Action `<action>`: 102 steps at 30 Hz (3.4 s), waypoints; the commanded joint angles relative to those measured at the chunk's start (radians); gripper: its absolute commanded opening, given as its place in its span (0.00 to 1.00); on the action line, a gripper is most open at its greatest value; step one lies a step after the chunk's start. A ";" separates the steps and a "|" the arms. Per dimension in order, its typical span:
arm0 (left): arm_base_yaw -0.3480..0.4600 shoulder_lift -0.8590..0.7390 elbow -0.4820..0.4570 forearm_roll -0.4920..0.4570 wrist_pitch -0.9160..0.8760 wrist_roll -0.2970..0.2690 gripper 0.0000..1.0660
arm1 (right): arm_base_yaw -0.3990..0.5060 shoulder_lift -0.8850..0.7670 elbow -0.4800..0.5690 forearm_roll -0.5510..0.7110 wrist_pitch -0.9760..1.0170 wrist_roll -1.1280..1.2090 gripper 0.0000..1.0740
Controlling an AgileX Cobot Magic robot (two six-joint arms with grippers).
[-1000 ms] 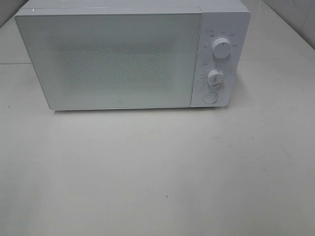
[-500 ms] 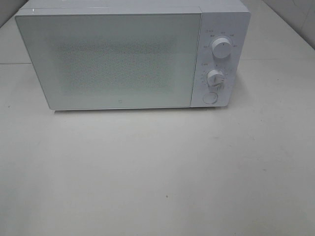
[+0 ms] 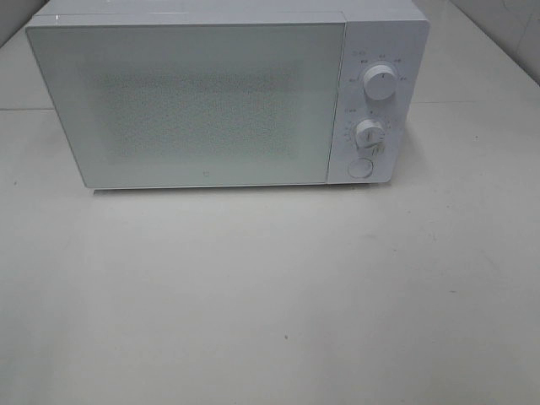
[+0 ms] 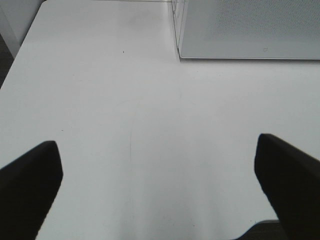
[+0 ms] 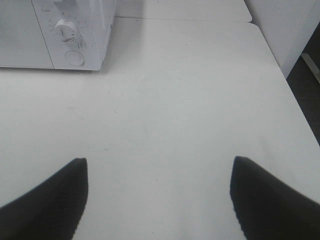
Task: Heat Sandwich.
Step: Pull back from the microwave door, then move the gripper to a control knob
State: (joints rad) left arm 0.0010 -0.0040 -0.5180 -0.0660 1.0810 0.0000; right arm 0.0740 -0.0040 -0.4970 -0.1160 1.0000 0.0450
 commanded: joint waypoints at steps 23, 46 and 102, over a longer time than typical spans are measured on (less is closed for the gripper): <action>-0.001 -0.016 0.000 -0.002 -0.011 -0.011 0.94 | -0.004 0.281 -0.045 -0.004 -0.345 0.002 0.70; -0.001 -0.016 0.000 -0.002 -0.011 -0.011 0.94 | -0.004 0.663 -0.039 -0.007 -0.699 0.002 0.70; -0.001 -0.016 0.000 -0.002 -0.011 -0.011 0.94 | 0.387 1.335 0.188 0.667 -1.954 -0.440 0.71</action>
State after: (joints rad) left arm 0.0010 -0.0040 -0.5180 -0.0660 1.0810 0.0000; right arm 0.4580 1.3340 -0.3100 0.5280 -0.9230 -0.3760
